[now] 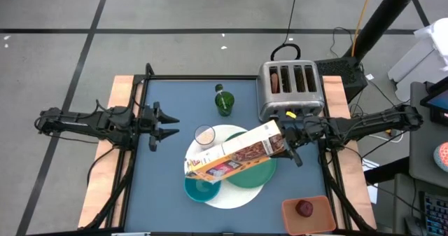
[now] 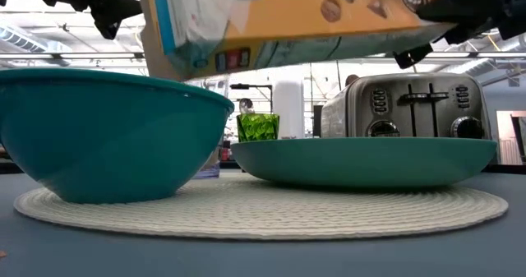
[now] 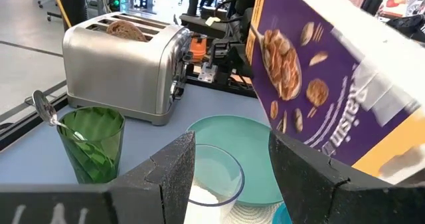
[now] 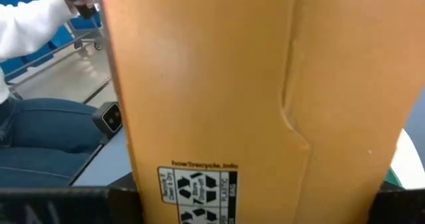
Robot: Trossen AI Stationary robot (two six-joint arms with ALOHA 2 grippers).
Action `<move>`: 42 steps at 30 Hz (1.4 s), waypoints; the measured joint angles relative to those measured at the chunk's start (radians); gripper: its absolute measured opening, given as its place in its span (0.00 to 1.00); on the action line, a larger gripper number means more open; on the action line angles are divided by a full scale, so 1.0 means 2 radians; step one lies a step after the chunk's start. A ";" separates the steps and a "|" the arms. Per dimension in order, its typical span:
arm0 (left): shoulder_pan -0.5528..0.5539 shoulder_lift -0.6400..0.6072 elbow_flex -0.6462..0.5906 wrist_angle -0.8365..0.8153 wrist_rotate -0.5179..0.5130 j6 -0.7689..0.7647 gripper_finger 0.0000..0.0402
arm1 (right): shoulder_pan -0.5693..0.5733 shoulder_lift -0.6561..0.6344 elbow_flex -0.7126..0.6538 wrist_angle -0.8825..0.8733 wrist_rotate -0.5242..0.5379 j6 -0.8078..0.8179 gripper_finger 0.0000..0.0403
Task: Arrange a breakfast setting
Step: Pour the cereal from the cereal box into the blue bowl
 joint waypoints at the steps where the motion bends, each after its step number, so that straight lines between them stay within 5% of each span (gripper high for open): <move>1: 0.000 0.000 0.000 0.000 0.000 0.000 0.49 | 0.000 0.000 0.001 0.003 0.000 0.000 0.49; 16: 0.000 0.000 0.000 0.000 0.000 0.000 0.49 | 0.000 0.000 0.074 -0.070 -0.014 -0.026 0.49; 42: 0.000 0.000 0.000 -0.001 0.000 0.003 0.49 | 0.000 0.063 0.074 -0.083 -0.013 -0.045 0.49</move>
